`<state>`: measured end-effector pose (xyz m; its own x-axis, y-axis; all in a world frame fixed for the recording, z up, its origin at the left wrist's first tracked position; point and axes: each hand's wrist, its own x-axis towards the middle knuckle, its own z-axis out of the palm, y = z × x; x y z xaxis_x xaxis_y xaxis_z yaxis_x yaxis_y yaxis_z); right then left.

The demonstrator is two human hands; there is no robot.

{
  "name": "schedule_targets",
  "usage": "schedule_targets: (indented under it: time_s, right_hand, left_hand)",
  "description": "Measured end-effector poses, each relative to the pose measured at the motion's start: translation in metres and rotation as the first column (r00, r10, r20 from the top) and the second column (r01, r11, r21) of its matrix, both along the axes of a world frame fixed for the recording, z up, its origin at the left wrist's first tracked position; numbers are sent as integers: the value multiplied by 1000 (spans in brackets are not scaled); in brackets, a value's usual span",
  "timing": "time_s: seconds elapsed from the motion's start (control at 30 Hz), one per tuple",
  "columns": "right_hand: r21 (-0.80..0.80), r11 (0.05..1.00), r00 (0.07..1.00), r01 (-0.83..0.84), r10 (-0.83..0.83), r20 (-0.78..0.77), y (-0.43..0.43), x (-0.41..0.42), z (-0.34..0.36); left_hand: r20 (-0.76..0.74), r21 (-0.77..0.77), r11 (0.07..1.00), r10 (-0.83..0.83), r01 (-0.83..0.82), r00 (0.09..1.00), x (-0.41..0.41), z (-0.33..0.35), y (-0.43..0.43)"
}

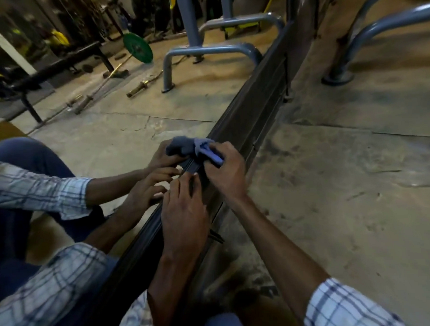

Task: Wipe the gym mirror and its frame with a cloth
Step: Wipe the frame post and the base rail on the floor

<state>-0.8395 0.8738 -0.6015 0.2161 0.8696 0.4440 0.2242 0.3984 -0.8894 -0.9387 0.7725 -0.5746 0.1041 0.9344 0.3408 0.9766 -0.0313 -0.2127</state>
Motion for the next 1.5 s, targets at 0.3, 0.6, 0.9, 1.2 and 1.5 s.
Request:
schedule_targets:
  time_s: [0.3,0.6,0.9,1.2,1.5]
  right_hand:
    - [77,996,999,-47,46,6,38,33,-16]
    - [125,975,980,-184,172,101,91,72,-24]
    - [67,973,971,-219,211,111,149,114,-9]
    - [32,960,954,-278,272,123,183,144,-7]
    - [98,929,923,-356,333,192,214,158,-2]
  left_hand:
    - [-24,118,993,32,-29,999,21,-10,32]
    - [76,243,963,97,-113,992,37,-15,60]
    - [62,191,964,178,-187,982,47,-3,65]
    - [-47,140,970,208,-200,977,47,7,63]
    - [-30,150,963,231,-225,972,63,2,81]
